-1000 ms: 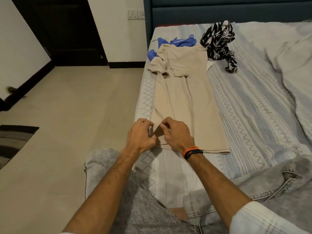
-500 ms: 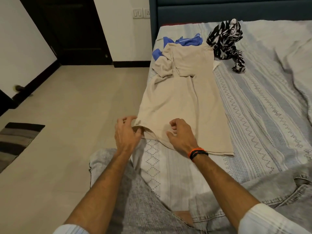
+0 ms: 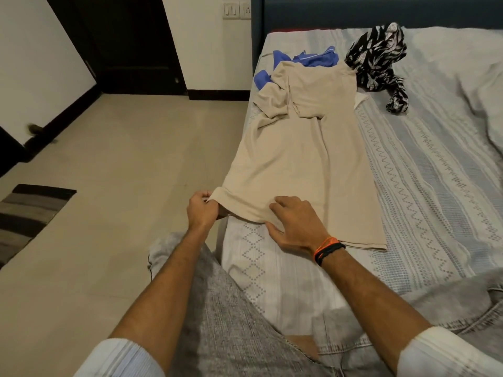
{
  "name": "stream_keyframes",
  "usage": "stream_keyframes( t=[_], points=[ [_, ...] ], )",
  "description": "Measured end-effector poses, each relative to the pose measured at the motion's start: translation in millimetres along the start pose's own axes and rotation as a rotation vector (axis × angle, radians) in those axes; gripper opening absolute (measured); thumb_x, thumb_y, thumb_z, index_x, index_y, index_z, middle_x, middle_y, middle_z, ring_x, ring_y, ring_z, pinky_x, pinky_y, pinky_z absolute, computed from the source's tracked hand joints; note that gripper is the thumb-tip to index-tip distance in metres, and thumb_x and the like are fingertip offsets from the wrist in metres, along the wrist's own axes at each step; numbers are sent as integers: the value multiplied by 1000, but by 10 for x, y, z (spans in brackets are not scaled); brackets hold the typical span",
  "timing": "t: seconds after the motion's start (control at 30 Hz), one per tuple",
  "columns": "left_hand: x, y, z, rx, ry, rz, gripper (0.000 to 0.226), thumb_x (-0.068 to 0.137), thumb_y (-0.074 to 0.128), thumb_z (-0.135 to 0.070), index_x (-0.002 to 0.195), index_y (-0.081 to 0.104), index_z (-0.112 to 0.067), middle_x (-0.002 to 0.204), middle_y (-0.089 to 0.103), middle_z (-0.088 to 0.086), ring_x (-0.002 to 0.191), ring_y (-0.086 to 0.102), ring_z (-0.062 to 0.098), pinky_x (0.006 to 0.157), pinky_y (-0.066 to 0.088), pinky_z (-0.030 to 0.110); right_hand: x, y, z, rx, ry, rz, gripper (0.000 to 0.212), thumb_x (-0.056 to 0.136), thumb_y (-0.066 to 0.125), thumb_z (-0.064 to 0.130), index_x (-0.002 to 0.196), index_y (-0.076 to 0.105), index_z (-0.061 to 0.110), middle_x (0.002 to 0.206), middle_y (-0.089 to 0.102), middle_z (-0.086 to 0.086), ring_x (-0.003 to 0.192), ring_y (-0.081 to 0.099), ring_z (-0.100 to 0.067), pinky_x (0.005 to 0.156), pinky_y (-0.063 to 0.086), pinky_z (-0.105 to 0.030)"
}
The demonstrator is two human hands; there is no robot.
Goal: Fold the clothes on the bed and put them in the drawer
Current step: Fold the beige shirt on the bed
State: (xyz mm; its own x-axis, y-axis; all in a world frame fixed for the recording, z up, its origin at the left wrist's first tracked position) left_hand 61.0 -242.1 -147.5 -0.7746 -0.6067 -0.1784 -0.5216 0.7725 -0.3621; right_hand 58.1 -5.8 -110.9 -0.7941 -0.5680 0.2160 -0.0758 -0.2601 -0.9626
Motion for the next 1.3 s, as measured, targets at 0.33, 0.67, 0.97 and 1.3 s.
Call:
stream_keyframes(
  t=[0.33, 0.67, 0.97, 1.3],
  points=[
    [-82, -171, -104, 101, 183, -52, 19, 71, 70, 3, 80, 66, -14, 83, 68, 1, 77, 65, 19, 66, 57, 29, -19, -47, -87, 74, 43, 30, 35, 88, 49, 29, 108, 66, 5, 106, 70, -12, 93, 64, -37, 75, 55, -44],
    [-10, -74, -56, 140, 51, 25, 35, 81, 71, -9, 112, 56, -12, 96, 62, 3, 88, 63, 21, 78, 59, 38, -48, -59, -91, -70, 42, 9, 43, 75, 57, -11, 111, 64, 11, 107, 67, -5, 96, 60, -32, 65, 51, -39],
    [38, -274, 26, 88, 61, -137, 22, 69, 58, 6, 76, 63, -14, 81, 68, 3, 79, 67, 24, 68, 62, 41, -180, -167, -251, 29, 55, -28, 41, 67, 64, 31, 106, 73, 21, 115, 72, 4, 104, 65, -23, 72, 56, -39],
    [-55, -55, 147, -431, -303, 132, 44, 88, 34, 17, 81, 72, -5, 90, 68, 17, 73, 66, 21, 61, 57, 30, 94, -98, -5, 70, 99, -55, 58, 99, 35, 57, 70, 68, 19, 86, 69, 6, 86, 58, -16, 70, 48, -34]
  ],
)
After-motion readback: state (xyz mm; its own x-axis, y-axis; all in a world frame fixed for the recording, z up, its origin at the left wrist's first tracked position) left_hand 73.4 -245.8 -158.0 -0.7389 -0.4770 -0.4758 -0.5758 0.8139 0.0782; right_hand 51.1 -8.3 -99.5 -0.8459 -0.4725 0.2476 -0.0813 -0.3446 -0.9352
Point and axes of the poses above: each hand's wrist, its own x-axis towards the middle knuckle, its own y-axis out of the palm, z = x × y, the point moved 7 cm from there along x, towards the middle knuckle
